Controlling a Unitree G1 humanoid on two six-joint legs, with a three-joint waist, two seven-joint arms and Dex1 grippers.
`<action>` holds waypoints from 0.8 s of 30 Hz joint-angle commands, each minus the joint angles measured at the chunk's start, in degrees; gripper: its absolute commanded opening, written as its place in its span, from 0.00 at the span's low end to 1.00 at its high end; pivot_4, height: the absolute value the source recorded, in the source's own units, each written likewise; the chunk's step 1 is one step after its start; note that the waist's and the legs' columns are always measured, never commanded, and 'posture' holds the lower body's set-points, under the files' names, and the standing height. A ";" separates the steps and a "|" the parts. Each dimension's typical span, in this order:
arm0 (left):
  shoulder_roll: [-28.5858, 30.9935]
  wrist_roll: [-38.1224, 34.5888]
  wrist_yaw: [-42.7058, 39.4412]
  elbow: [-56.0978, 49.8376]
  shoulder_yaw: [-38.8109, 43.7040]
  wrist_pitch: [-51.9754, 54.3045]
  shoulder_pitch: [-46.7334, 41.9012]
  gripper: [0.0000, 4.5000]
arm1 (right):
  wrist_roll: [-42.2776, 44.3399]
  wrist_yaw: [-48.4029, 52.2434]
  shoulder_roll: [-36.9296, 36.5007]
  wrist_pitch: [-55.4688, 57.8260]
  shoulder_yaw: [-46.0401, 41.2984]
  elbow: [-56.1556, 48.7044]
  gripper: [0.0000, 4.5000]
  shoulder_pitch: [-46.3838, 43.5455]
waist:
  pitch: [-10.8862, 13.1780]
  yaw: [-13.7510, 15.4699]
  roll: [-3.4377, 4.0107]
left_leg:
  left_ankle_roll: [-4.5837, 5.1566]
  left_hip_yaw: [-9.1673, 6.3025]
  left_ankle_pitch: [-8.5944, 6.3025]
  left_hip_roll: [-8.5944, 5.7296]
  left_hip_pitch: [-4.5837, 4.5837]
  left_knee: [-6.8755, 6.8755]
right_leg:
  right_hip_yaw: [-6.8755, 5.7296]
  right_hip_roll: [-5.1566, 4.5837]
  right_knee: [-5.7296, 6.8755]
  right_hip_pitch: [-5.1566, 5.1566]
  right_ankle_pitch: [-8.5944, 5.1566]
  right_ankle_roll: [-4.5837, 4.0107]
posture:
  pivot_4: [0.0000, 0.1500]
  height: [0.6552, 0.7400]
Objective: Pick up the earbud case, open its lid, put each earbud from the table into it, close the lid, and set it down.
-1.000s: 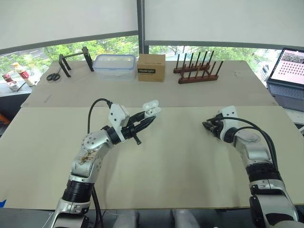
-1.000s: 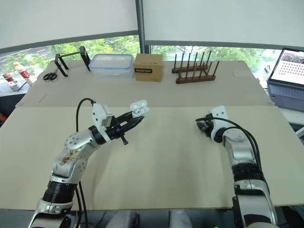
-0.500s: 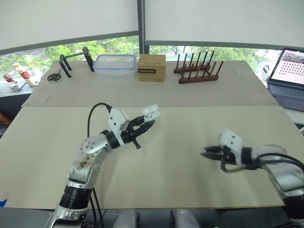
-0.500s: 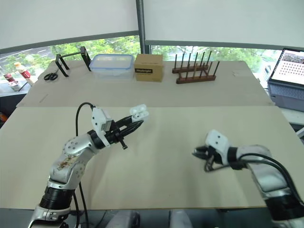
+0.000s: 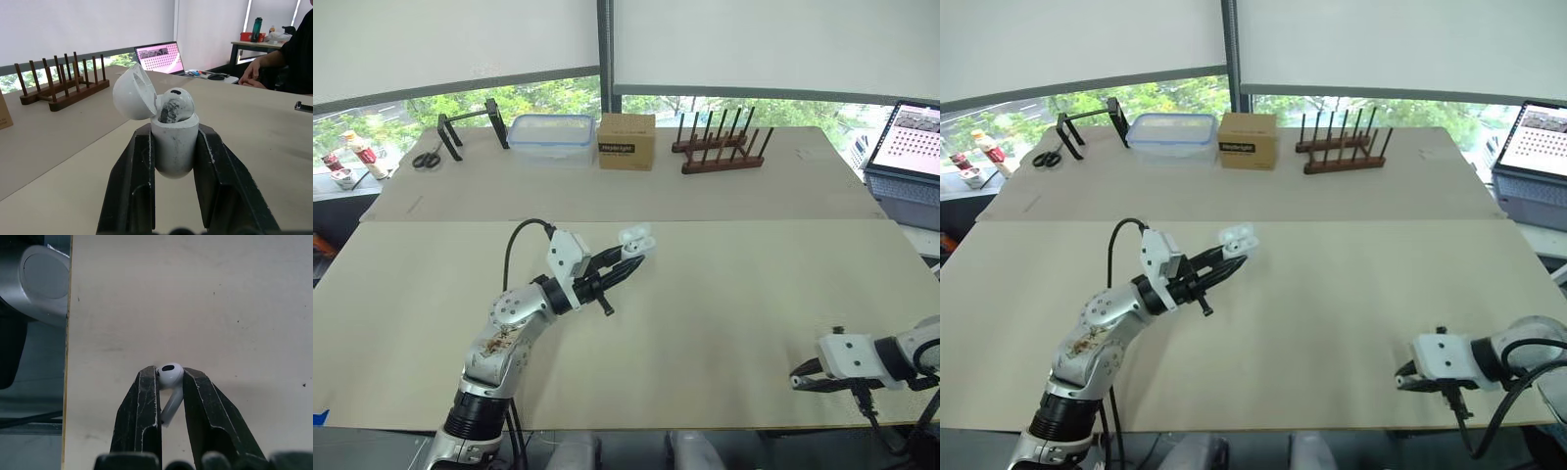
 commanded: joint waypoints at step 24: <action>-0.38 -0.74 -0.72 -1.19 -0.27 -0.10 0.83 0.12 | -8.44 -4.72 -8.36 19.64 -3.80 -20.55 0.61 2.88 | 0.01 0.72 0.02 | 0.10 -0.11 -0.07 0.02 0.41 -0.01 | -0.03 0.00 -0.15 0.49 -0.02 0.03 | 1.00 1.00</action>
